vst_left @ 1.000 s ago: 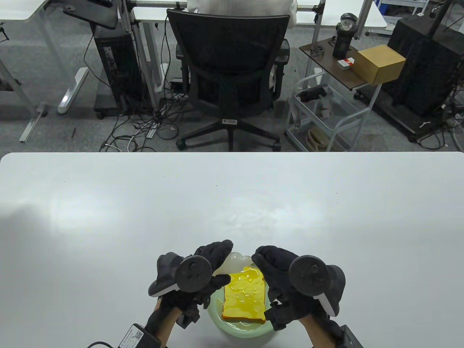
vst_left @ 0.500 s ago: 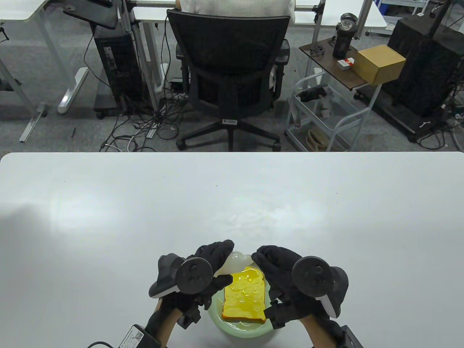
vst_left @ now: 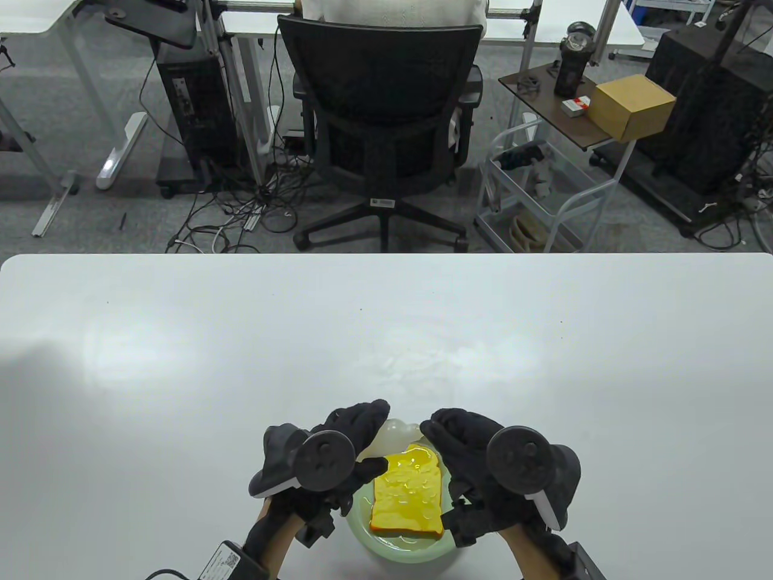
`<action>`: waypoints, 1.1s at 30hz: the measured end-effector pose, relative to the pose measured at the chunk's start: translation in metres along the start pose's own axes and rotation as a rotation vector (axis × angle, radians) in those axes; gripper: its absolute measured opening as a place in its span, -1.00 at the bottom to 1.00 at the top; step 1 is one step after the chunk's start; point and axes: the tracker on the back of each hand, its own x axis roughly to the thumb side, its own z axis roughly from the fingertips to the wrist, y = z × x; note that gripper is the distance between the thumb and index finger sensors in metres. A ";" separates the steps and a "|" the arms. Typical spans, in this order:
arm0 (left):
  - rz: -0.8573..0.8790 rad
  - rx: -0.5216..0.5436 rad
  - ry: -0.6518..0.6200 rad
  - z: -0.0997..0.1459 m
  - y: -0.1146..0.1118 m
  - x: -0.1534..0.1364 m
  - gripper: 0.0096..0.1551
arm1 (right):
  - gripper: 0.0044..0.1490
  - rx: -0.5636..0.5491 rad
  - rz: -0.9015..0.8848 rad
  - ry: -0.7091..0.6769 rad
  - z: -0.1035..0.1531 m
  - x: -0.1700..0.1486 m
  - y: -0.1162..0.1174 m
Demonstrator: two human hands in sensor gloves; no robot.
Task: Squeeze honey bottle to draw zigzag on toast
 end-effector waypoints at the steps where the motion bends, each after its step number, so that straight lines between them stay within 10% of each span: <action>1: -0.008 0.001 0.001 0.000 0.000 0.000 0.05 | -0.50 0.013 0.004 -0.004 0.000 0.000 0.000; 33: -0.021 0.002 0.014 0.000 -0.002 -0.001 0.05 | -0.42 0.069 0.010 -0.064 0.000 0.003 0.001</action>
